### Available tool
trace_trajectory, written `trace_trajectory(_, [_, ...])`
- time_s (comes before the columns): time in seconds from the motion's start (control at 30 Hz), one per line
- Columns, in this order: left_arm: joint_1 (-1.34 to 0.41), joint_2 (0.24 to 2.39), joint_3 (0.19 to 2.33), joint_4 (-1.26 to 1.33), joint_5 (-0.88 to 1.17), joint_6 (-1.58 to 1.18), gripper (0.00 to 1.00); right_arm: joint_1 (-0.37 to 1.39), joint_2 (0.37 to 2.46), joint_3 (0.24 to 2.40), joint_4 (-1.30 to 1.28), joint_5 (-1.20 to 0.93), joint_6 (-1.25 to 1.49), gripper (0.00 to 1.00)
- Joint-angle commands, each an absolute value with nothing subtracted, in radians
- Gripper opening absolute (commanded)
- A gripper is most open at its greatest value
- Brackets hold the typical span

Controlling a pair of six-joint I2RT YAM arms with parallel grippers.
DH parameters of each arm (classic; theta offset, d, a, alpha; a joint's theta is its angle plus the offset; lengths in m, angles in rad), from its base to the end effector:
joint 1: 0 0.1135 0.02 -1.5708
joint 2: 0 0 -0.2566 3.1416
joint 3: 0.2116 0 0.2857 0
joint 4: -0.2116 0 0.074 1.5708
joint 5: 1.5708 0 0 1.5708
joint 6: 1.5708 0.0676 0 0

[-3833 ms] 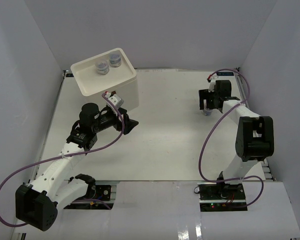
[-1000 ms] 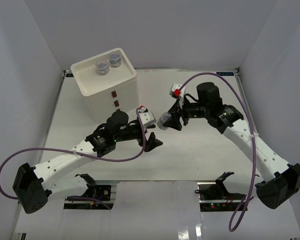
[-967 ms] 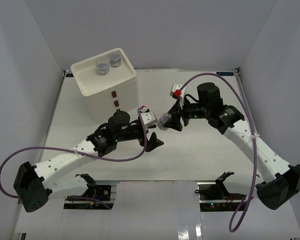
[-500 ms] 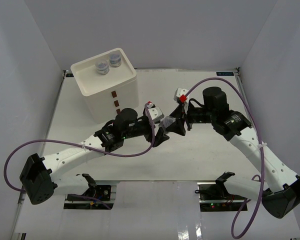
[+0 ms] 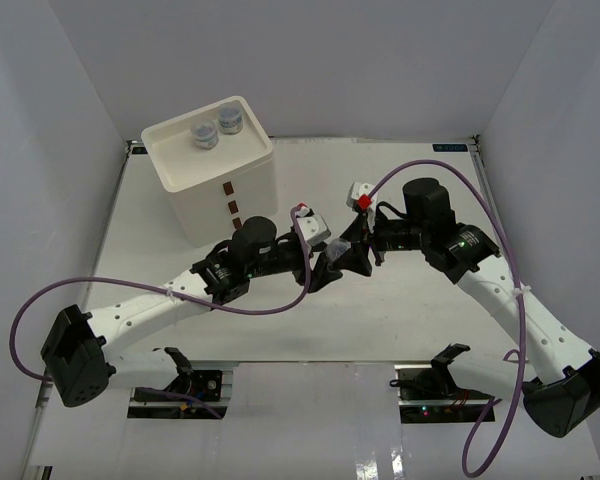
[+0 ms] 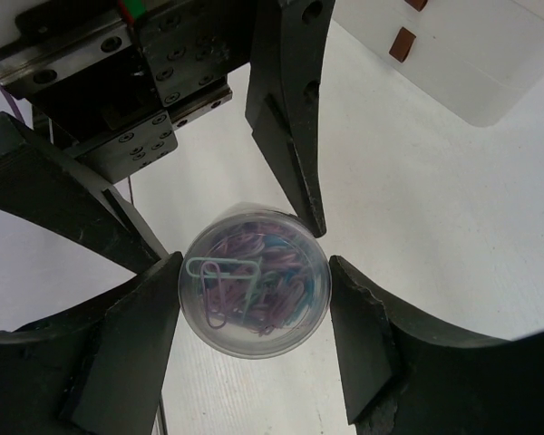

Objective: Sort the stationery into containers
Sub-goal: Place the stationery in the storage box.

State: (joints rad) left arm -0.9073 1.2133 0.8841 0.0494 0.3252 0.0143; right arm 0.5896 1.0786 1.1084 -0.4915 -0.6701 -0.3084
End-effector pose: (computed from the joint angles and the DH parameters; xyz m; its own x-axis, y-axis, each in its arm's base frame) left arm 0.1965 -0.2864 0.2822 -0.1567 0.2224 -0.9623 0.9380 0.3385 -0.0745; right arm 0.2176 0.1961 0.3514 -0.0802 -0.3399 -0.9370 -0.9680 0.2509 -0.0081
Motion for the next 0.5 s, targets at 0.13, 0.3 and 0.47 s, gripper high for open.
trace_trajectory(0.13, [-0.925, 1.216, 0.894, 0.115, 0.387, 0.011, 0.72, 0.594, 1.051, 1.111, -0.440, -0.739, -0.308, 0.44])
trace_trajectory(0.3, [-0.925, 1.198, 0.862, 0.147, 0.388, 0.011, 0.59, 0.594, 1.042, 1.101, -0.430, -0.746, -0.299, 0.44])
trace_trajectory(0.47, [-0.925, 1.167, 0.812, 0.184, 0.380, 0.014, 0.44, 0.595, 1.040, 1.095, -0.422, -0.744, -0.290, 0.45])
